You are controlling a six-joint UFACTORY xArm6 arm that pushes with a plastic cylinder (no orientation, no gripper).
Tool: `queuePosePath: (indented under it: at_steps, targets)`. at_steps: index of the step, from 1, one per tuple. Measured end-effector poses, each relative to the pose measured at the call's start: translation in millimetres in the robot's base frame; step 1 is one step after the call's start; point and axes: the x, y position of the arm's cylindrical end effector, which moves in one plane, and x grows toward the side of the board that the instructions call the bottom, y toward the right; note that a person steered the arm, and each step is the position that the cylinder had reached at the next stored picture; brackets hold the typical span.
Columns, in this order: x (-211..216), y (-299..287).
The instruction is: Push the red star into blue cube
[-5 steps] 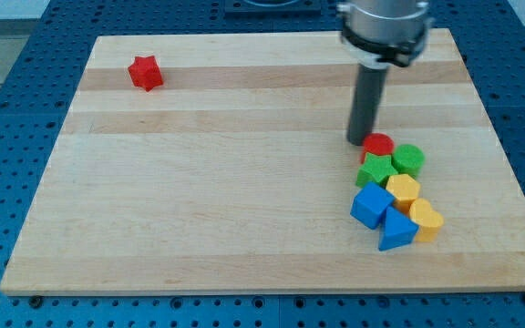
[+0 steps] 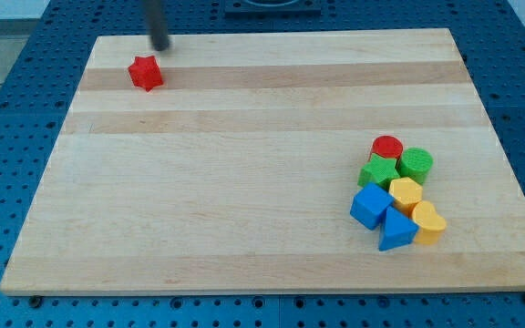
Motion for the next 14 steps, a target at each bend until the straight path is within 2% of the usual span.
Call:
queuePosePath:
  at_steps: [1, 2, 3, 4, 5, 6, 7, 8, 9, 10, 11, 12, 14]
  targets:
    - [64, 2]
    - [108, 61]
    - [76, 82]
    - [72, 119]
    - [133, 159]
    - [173, 169]
    - [184, 178]
    - [169, 181]
    - [140, 139]
    - [144, 63]
    - [178, 54]
    - [195, 64]
    - [304, 167]
